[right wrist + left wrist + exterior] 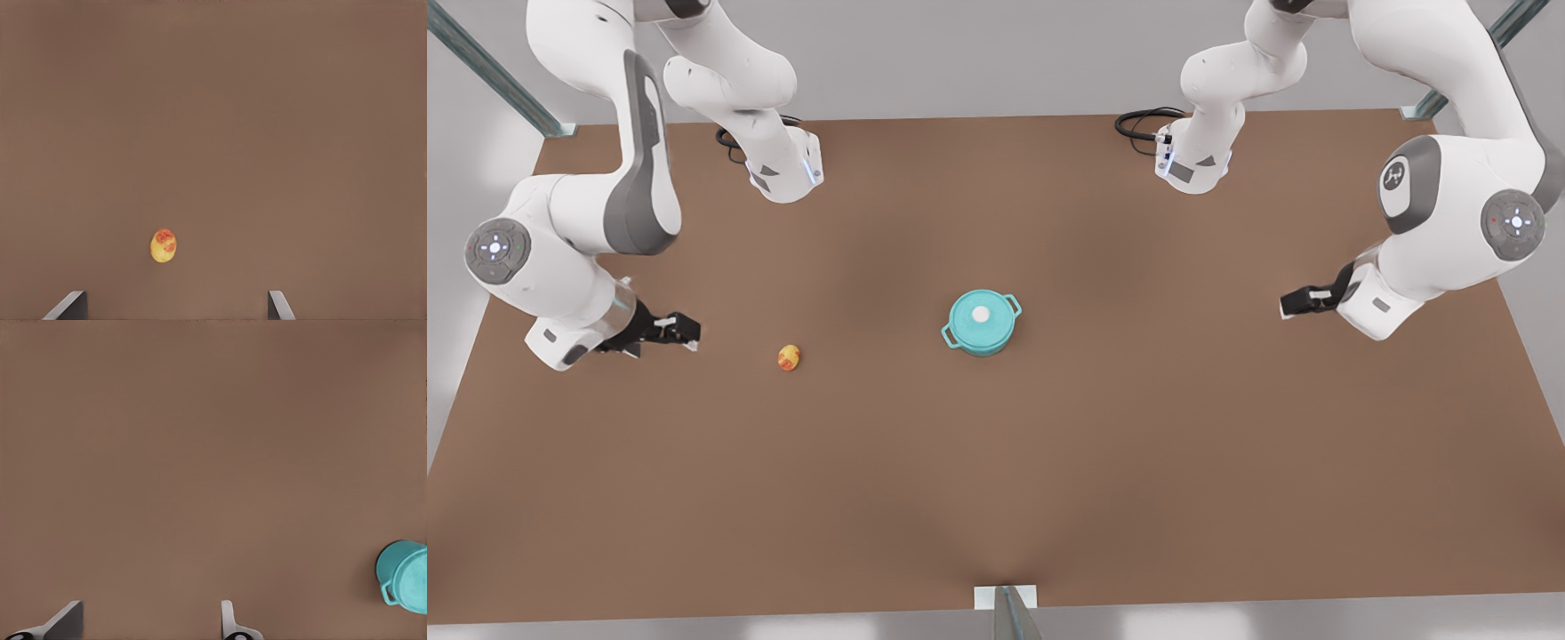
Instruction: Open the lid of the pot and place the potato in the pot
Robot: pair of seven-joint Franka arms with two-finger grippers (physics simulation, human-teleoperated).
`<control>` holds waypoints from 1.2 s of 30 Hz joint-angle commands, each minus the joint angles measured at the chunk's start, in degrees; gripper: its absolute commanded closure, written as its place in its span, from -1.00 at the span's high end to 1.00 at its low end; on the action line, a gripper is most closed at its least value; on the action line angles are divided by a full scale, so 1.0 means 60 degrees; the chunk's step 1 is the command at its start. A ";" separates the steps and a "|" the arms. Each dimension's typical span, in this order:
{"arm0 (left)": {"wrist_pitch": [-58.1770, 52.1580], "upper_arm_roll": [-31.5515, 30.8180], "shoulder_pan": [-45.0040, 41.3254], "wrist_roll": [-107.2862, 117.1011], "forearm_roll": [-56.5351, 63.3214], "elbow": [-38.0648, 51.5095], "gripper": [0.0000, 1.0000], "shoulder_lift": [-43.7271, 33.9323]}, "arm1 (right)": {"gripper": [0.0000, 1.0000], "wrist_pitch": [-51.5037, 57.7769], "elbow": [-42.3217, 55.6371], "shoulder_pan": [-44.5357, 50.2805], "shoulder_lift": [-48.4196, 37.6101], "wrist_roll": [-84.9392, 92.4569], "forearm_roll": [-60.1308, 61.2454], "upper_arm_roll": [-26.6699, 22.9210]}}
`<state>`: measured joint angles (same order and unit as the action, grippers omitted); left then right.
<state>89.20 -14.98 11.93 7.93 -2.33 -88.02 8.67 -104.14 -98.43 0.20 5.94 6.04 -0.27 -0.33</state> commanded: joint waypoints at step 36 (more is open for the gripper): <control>0.6593 -0.0345 -0.8522 1.1598 0.3480 0.0183 1.00 0.5542 | 1.00 -0.6916 -0.5084 0.1372 0.1602 -0.3775 0.0016 -0.0004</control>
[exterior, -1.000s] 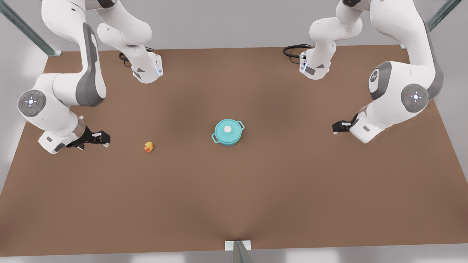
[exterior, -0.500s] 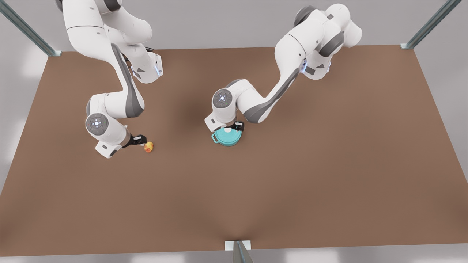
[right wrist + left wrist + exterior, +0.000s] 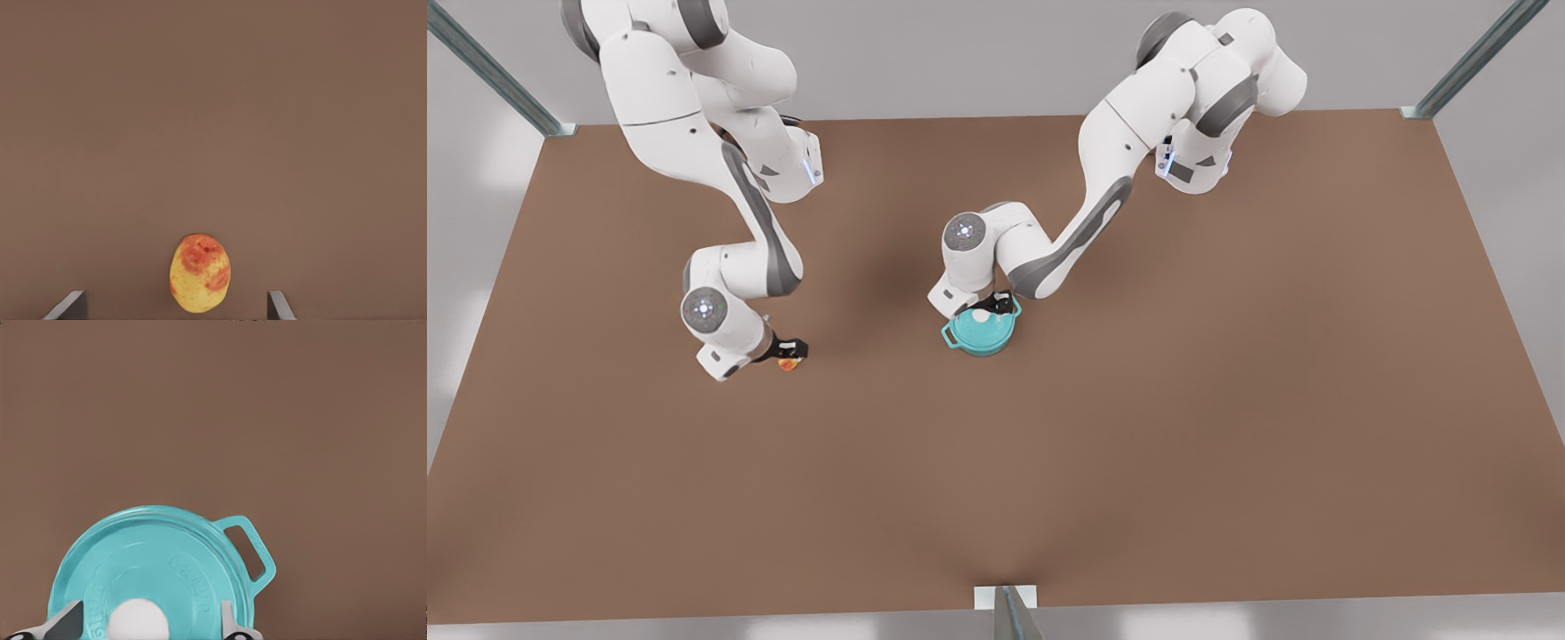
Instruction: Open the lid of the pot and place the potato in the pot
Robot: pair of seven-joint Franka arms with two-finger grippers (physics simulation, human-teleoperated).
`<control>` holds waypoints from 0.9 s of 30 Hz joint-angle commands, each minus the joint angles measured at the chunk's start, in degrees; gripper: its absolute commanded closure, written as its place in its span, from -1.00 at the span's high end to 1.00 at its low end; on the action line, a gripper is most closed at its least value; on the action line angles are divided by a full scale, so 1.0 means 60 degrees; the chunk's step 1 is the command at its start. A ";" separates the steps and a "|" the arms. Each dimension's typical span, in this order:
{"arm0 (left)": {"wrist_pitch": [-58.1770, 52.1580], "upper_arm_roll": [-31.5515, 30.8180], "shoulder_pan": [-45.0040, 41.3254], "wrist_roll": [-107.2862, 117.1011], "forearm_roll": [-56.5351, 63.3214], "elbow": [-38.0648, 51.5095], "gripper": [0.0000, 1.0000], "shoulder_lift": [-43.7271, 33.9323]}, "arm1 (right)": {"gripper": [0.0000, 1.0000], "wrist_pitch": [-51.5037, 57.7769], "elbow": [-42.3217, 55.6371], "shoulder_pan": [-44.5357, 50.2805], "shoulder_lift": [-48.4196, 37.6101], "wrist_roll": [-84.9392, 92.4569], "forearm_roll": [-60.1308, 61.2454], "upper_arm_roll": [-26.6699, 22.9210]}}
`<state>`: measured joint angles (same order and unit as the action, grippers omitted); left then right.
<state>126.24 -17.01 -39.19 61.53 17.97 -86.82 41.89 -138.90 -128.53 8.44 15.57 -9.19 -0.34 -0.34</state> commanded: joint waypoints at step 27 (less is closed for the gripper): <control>-0.0603 0.0491 0.3631 -0.1626 0.0272 0.1945 1.00 0.1485 | 1.00 -0.3071 -0.1429 -0.0059 0.0979 -0.1237 0.0013 -0.0003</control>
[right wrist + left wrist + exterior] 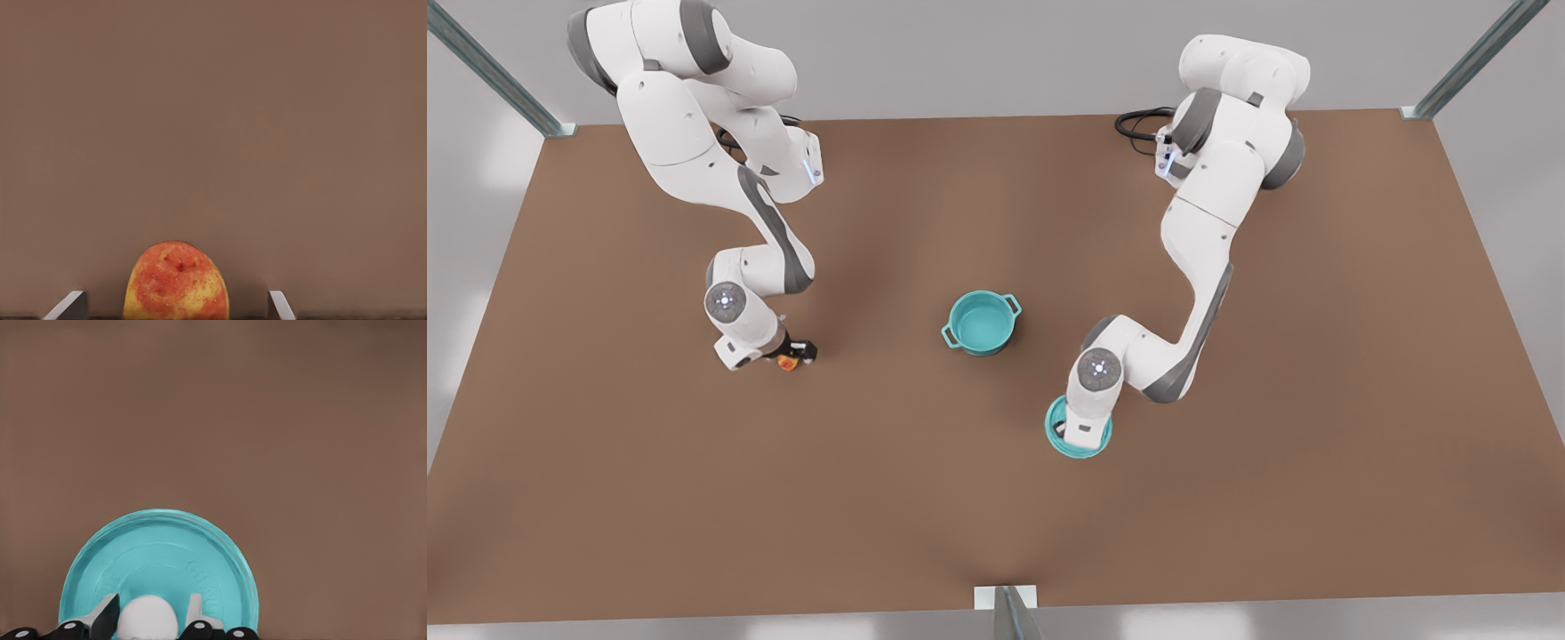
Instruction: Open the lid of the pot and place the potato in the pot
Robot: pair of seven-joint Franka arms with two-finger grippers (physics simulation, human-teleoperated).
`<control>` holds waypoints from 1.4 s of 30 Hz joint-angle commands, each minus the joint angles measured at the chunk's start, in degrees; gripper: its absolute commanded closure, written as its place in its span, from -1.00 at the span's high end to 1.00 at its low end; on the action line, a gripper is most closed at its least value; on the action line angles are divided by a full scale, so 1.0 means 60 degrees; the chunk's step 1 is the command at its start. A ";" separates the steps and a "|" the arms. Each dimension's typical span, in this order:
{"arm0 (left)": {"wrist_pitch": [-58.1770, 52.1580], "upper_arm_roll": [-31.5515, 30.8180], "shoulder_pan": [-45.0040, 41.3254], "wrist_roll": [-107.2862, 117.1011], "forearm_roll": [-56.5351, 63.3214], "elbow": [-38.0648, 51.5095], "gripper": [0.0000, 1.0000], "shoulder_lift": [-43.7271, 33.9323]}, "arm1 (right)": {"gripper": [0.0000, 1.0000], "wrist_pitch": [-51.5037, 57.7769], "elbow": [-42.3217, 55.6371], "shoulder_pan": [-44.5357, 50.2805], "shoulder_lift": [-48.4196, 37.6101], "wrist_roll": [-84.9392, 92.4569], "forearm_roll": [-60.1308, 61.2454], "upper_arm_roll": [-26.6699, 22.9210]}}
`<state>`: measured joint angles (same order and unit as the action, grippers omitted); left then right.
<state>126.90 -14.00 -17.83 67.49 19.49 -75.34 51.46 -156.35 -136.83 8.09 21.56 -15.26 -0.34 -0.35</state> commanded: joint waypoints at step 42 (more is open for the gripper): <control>-0.4744 -0.0024 0.4715 -1.0795 -0.3101 -0.2121 1.00 -0.6526 | -0.04 0.5286 0.3307 0.0643 -0.1557 -0.5308 0.0482 0.2315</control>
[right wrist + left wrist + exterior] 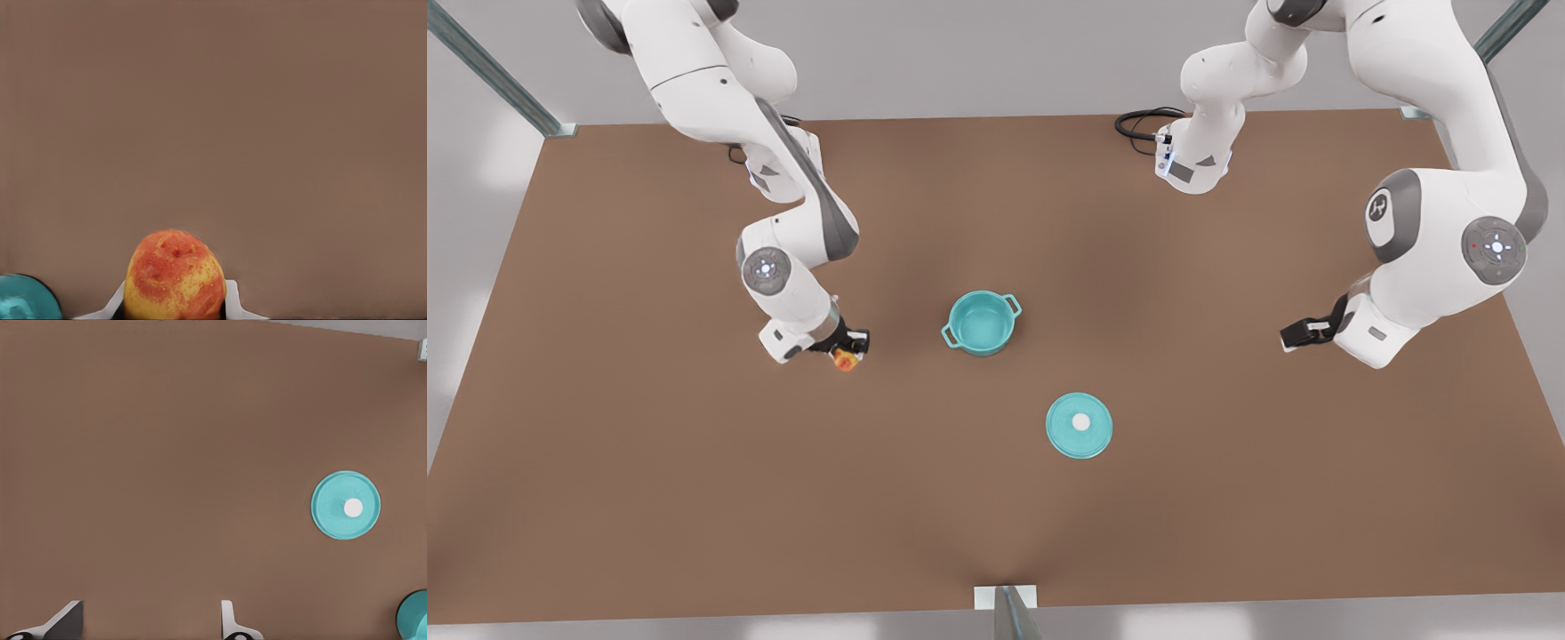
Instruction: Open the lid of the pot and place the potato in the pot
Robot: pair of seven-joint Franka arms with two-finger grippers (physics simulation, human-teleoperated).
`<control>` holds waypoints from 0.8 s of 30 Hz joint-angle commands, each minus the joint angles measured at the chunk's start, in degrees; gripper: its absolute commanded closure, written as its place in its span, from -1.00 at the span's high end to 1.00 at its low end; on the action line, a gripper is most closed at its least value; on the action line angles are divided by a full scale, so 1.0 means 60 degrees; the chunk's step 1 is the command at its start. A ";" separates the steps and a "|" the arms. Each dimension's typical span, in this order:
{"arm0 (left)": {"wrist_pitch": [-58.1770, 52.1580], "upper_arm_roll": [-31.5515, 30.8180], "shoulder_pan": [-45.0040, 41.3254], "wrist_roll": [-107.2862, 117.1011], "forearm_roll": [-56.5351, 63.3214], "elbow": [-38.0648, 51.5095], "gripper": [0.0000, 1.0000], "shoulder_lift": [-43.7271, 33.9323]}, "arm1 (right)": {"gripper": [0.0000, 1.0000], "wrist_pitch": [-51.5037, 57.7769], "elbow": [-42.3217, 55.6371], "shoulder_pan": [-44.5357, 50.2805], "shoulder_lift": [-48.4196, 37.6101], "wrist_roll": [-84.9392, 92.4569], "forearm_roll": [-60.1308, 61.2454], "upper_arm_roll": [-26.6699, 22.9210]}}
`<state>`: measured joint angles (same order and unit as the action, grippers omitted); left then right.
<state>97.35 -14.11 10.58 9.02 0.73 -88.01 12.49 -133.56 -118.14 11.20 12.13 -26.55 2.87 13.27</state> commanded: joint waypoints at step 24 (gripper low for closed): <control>-0.0317 -0.0109 -0.0079 -0.1006 0.0054 -0.0039 1.00 -0.0134 | -0.05 0.1914 0.4866 0.4404 0.4263 -0.7674 -0.0083 -0.0542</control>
<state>96.23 -14.66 10.16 4.49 0.91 -88.24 11.84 -122.48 -89.18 37.61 37.44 -56.67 2.86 10.09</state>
